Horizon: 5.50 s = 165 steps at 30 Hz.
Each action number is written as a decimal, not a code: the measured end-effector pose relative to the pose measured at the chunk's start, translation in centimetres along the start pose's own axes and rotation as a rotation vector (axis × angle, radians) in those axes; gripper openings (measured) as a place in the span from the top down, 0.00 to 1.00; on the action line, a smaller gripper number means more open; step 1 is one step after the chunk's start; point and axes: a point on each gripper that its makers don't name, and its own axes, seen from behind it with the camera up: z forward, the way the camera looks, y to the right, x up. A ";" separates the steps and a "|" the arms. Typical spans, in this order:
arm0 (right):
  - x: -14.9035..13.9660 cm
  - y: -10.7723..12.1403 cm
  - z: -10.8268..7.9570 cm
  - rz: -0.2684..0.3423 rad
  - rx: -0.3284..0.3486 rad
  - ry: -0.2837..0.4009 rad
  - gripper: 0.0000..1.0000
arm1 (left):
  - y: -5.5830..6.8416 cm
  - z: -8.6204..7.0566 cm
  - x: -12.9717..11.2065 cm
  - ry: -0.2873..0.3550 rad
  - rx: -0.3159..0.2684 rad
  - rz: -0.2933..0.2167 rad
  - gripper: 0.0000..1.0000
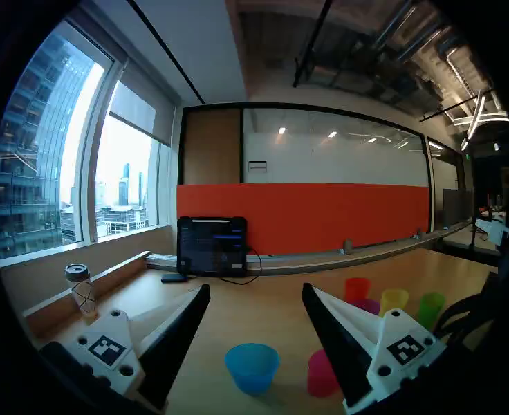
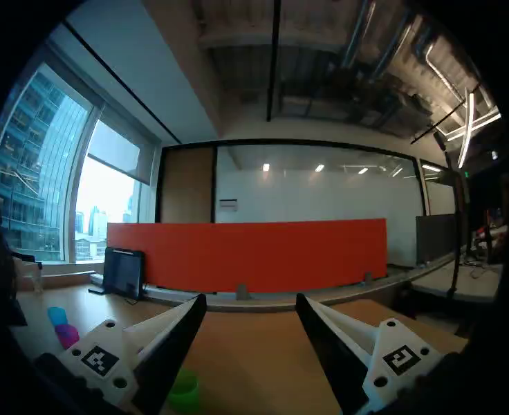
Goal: Pour water
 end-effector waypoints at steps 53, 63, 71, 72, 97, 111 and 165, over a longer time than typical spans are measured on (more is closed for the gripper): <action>-1.3 -0.5 -0.5 0.078 -0.013 -0.054 0.01 | 0.2 0.8 -6.6 0.030 0.045 0.008 0.01; -1.0 -0.8 -0.5 0.074 -0.010 -0.056 0.01 | -0.1 0.8 -7.7 0.025 0.048 -0.004 0.01; -0.8 -0.9 -0.4 0.081 -0.010 -0.057 0.01 | -0.1 1.0 -8.0 0.018 0.043 -0.004 0.01; -0.8 -1.0 -0.5 0.082 -0.010 -0.057 0.01 | 0.0 1.0 -8.0 0.016 0.042 -0.004 0.01; -1.3 0.4 -1.3 0.058 -0.011 -0.038 0.01 | 0.1 1.3 -8.7 -0.013 0.043 0.000 0.01; -3.9 1.7 -1.5 -0.007 -0.010 -0.058 0.01 | 0.0 1.2 -8.6 -0.013 0.044 0.001 0.01; -12.1 2.4 0.1 -0.008 -0.029 -0.158 0.01 | 0.0 1.3 -8.6 -0.012 0.043 0.001 0.01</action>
